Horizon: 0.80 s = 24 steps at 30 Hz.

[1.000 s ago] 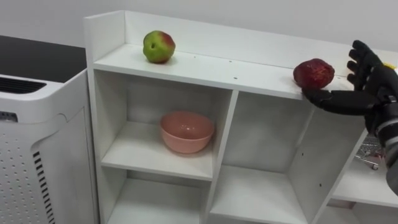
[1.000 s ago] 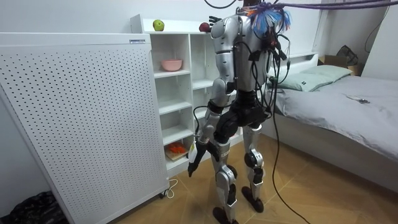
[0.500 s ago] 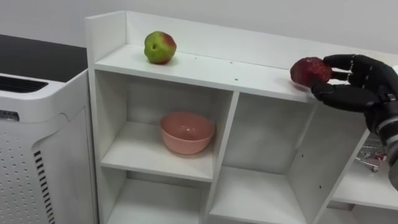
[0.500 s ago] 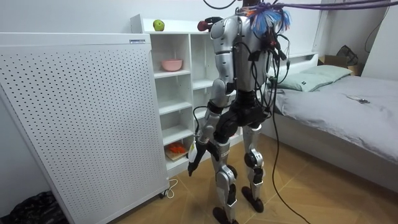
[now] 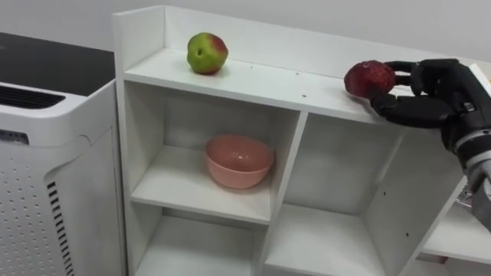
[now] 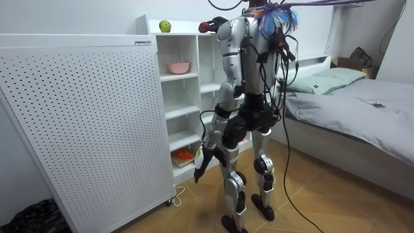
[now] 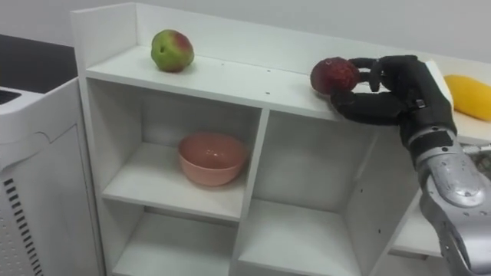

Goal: Arrange fruit in the closet

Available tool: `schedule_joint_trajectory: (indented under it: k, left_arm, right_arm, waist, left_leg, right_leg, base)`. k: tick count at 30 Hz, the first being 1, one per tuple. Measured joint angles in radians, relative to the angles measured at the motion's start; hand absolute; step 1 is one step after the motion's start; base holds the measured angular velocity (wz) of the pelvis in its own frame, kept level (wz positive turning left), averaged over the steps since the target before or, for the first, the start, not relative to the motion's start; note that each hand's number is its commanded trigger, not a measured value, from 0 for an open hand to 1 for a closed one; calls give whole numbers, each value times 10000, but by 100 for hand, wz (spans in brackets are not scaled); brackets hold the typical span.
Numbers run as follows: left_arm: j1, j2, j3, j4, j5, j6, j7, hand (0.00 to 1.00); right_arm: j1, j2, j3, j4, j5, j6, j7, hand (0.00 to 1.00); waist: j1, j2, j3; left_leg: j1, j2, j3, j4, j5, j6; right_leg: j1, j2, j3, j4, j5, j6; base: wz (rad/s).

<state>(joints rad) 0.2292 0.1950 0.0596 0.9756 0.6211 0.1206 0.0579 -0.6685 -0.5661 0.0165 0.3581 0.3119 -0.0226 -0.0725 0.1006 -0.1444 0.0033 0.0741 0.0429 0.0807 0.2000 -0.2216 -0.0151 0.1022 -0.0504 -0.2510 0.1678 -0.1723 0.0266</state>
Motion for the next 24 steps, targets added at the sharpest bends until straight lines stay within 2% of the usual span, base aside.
schedule_joint_trajectory:
  k: [9, 13, 18, 20, 24]
  left_arm:
    - [-20, -9, -52, -10, -4, 6, 52, 0]
    - [-94, -13, -87, -2, 6, 9, 283, 0]
    - [-188, -63, -261, 7, 2, 9, 285, 0]
    - [-104, -147, -265, 287, 6, -4, 310, 0]
    - [-9, -222, -337, 584, 1, -6, 467, 0]
  right_arm:
    - [413, 232, -2, -2002, 31, 38, 284, 100]
    - [1649, 765, 51, -3936, 6, 35, 351, 100]
    - [2446, 1284, 67, -4510, 232, 71, 581, 100]
    - [2896, 1432, 61, -4705, 1175, 75, 814, 100]
    - [3697, 1590, 41, -5142, 2026, 149, 1206, 100]
  waist:
    - [-146, 156, -20]
    - [-132, 361, -46]
    - [-142, 720, -66]
    - [-139, 884, -76]
    - [-224, 904, -78]
  left_leg:
    - [-93, -1, 1, 58, 0, 0]
    - [-80, -6, -1, 50, 0, 0]
    - [-26, -13, 41, 34, 5, 5]
    - [93, 1, 144, -4, 5, 4]
    - [97, 7, 219, -8, 5, 4]
  right_leg:
    - [-54, -6, 21, -4, 1, 0]
    - [-42, -15, 59, -3, 1, 1]
    - [-16, -28, 108, 0, 1, 1]
    - [49, -6, 280, -8, 1, 1]
    - [52, 4, 320, -4, 1, 1]
  base:
    - [0]
    - [0]
    - [-3]
    - [-13]
    - [-6]
